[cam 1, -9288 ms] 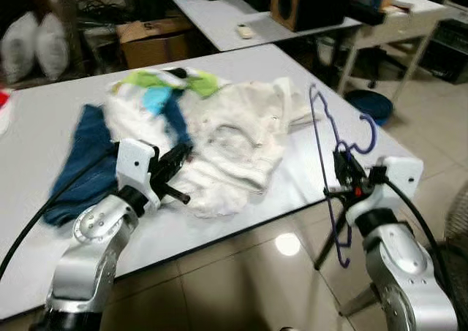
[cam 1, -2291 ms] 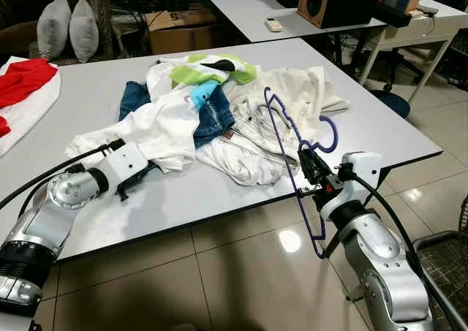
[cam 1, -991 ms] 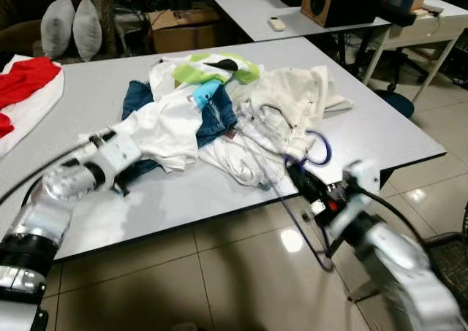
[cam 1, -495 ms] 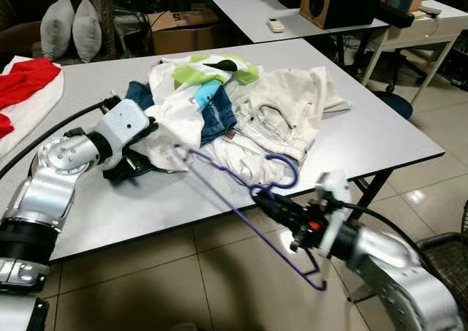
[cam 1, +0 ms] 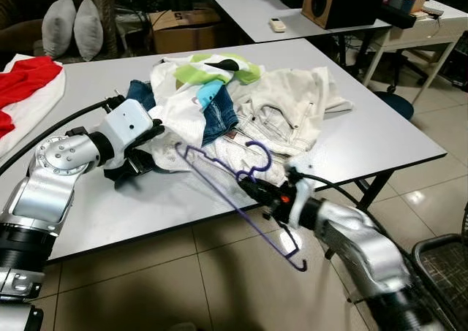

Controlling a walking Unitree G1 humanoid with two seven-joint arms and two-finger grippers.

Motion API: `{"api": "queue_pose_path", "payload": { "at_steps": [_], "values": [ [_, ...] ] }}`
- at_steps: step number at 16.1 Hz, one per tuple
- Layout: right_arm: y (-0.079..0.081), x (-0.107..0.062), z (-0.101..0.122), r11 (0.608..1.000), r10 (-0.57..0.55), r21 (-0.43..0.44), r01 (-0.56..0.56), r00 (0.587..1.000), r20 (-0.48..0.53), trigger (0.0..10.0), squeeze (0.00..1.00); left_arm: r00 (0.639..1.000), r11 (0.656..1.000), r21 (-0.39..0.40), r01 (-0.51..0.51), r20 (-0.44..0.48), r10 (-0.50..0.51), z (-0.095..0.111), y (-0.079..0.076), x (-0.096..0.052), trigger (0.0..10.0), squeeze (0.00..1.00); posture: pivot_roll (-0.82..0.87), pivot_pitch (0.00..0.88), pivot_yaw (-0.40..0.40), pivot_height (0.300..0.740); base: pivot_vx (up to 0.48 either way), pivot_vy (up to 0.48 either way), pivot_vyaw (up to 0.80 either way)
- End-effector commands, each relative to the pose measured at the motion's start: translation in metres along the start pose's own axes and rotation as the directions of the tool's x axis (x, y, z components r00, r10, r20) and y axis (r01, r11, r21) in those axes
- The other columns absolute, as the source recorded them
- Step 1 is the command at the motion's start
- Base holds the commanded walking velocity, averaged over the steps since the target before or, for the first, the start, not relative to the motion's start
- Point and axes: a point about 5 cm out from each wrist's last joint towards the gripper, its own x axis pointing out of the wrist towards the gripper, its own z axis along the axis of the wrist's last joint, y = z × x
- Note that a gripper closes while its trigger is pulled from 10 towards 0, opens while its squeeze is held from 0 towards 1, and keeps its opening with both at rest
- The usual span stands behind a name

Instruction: Hang hanger

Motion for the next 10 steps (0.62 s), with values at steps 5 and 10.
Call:
{"api": "queue_pose_path", "payload": {
  "at_steps": [5,10],
  "values": [
    [-0.007,0.011,-0.004,0.987,-0.098,0.129,0.096,0.995,0.009,10.0,0.0,0.998,0.998,0.01,-0.058,0.023,0.058,0.011,0.011,-0.004,0.0,0.0,-0.01,0.0,-0.004,0.74,0.0,0.0,0.0],
    [-0.034,0.006,0.007,0.9,-0.328,0.33,0.285,0.941,0.084,10.0,0.0,0.993,0.992,0.035,-0.119,0.013,0.119,0.012,0.025,-0.01,0.0,0.0,-0.02,0.0,-0.004,0.74,0.0,0.0,0.0]
  ]
}}
